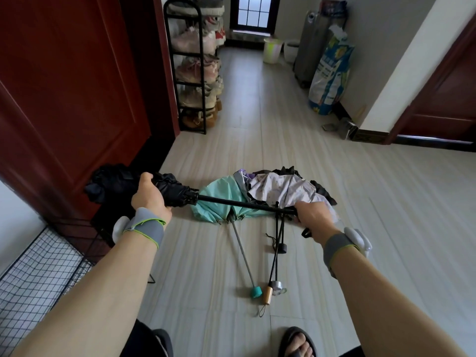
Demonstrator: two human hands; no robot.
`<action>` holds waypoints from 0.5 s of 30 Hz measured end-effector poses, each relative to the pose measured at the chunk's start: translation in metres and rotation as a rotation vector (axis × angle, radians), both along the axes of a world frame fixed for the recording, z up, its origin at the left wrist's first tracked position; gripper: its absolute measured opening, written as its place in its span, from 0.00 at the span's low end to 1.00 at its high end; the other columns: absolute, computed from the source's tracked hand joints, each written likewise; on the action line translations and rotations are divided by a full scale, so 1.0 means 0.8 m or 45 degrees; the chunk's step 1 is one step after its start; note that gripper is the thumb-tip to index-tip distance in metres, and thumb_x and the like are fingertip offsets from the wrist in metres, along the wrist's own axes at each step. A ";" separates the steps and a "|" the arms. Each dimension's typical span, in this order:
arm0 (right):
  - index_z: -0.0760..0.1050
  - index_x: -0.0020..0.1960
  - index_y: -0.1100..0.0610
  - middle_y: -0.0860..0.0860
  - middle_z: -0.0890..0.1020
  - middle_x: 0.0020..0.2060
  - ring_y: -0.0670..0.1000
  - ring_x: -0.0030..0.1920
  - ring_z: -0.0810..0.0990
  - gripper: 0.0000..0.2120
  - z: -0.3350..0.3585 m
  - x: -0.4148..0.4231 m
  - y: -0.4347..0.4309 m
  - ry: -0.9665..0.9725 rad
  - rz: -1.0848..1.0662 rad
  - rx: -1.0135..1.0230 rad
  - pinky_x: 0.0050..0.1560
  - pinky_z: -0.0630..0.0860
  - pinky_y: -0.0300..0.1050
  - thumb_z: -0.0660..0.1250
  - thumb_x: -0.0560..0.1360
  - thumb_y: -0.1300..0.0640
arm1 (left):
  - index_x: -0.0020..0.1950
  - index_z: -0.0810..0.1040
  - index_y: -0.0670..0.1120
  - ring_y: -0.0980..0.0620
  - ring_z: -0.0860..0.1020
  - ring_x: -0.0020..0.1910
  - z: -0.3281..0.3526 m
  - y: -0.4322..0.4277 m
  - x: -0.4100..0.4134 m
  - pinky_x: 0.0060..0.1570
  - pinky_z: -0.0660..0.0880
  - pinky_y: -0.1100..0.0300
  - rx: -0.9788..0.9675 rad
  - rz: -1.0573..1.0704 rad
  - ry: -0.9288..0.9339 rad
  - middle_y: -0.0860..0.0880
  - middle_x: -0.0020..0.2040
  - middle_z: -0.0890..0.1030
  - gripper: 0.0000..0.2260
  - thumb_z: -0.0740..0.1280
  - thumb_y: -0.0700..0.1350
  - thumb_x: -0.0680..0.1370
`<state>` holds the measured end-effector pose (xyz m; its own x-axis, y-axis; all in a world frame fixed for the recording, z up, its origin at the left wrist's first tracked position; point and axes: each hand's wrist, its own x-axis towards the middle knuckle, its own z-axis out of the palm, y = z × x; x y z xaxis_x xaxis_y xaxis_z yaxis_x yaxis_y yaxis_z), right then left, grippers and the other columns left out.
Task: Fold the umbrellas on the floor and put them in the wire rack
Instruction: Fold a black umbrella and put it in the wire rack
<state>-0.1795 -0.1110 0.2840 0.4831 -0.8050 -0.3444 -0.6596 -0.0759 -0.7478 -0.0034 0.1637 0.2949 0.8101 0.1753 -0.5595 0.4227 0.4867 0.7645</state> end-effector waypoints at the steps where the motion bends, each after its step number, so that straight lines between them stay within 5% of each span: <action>1: 0.73 0.37 0.60 0.53 0.77 0.27 0.53 0.27 0.72 0.11 -0.003 -0.003 0.001 0.062 0.028 0.079 0.27 0.66 0.39 0.62 0.77 0.57 | 0.59 0.73 0.47 0.48 0.79 0.44 0.001 -0.001 -0.001 0.48 0.78 0.52 0.009 -0.006 -0.012 0.48 0.51 0.78 0.14 0.68 0.52 0.77; 7: 0.75 0.44 0.62 0.52 0.74 0.32 0.51 0.32 0.69 0.11 0.019 0.005 0.014 -0.509 -0.284 -0.305 0.33 0.65 0.44 0.62 0.79 0.55 | 0.58 0.76 0.47 0.46 0.83 0.48 0.005 -0.011 -0.009 0.45 0.81 0.52 -0.090 -0.044 -0.003 0.47 0.55 0.82 0.13 0.67 0.53 0.77; 12: 0.76 0.39 0.61 0.54 0.80 0.35 0.53 0.33 0.74 0.12 0.011 -0.004 0.011 -0.038 -0.019 0.007 0.32 0.66 0.44 0.60 0.77 0.57 | 0.52 0.77 0.46 0.45 0.82 0.45 0.005 -0.021 -0.016 0.43 0.79 0.52 -0.058 -0.029 -0.020 0.47 0.48 0.81 0.10 0.68 0.51 0.77; 15: 0.73 0.39 0.59 0.54 0.79 0.34 0.55 0.35 0.74 0.11 0.011 0.000 0.017 -0.269 -0.059 -0.160 0.34 0.67 0.45 0.60 0.77 0.57 | 0.45 0.75 0.47 0.46 0.81 0.43 0.011 -0.028 -0.021 0.44 0.79 0.53 -0.109 -0.040 -0.028 0.47 0.45 0.81 0.07 0.67 0.50 0.78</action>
